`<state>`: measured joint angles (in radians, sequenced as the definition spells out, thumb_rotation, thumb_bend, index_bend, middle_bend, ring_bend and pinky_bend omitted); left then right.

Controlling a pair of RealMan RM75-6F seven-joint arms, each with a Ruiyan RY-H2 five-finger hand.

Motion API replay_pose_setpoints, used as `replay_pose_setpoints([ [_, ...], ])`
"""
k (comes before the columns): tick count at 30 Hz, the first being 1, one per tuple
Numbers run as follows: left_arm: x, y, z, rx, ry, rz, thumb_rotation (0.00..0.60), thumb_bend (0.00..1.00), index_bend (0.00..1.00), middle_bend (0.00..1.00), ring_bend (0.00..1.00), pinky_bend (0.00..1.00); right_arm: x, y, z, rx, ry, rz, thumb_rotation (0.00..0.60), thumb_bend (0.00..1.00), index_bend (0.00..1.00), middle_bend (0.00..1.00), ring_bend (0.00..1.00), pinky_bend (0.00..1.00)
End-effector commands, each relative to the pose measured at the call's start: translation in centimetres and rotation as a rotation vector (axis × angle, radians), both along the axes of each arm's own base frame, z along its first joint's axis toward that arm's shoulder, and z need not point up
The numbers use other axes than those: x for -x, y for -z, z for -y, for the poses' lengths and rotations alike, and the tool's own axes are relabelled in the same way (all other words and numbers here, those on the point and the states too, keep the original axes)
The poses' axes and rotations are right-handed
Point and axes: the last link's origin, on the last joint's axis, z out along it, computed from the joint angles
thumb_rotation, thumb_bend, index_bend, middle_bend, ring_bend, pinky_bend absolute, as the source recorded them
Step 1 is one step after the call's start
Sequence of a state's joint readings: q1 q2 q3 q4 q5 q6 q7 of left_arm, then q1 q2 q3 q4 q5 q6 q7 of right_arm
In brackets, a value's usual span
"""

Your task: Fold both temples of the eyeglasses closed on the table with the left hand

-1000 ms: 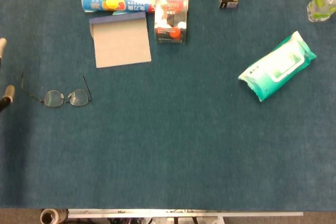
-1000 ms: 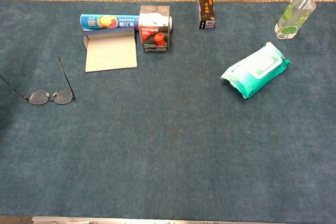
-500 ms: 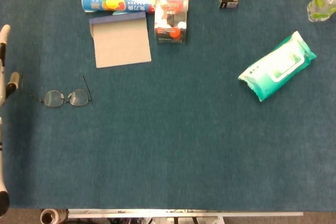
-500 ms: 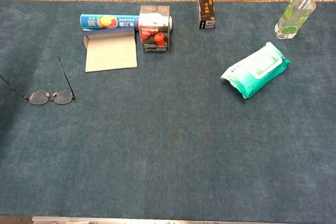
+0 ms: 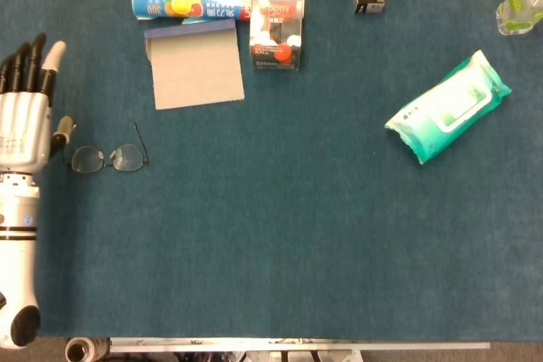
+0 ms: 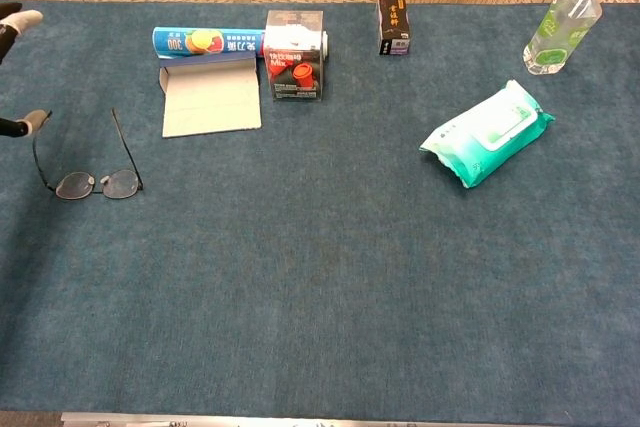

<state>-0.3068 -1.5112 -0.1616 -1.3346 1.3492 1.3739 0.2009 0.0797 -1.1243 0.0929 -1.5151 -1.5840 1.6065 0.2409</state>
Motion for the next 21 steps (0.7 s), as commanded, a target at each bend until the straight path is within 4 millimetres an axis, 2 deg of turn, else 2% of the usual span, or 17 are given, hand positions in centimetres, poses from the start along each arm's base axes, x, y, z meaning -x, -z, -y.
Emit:
replay_pose_setpoints([
  [1,-0.1,0.5,0.0,0.011,0.004,-0.004,0.600,0.26,0.00,0.00,0.00,0.09,0.0,-0.1,0.0,0.002,0.000,0.002,0.600,0.28,0.68,0.54,0.32,0.25],
  [12,-0.1,3.1,0.0,0.064,0.006,-0.017,0.600,0.26,0.00,0.00,0.00,0.09,0.0,-0.3,-0.2,0.008,-0.005,0.007,0.600,0.28,0.68,0.54,0.32,0.25],
  [15,0.0,3.7,-0.1,0.074,0.004,-0.017,0.600,0.26,0.00,0.00,0.00,0.09,1.8,0.8,-3.2,-0.010,0.022,-0.006,0.600,0.28,0.68,0.54,0.32,0.25],
  [21,0.4,4.8,-0.4,0.083,0.002,-0.027,0.600,0.26,0.00,0.00,0.00,0.09,2.3,1.1,-3.6,0.000,0.001,0.000,0.600,0.28,0.68,0.54,0.32,0.25],
])
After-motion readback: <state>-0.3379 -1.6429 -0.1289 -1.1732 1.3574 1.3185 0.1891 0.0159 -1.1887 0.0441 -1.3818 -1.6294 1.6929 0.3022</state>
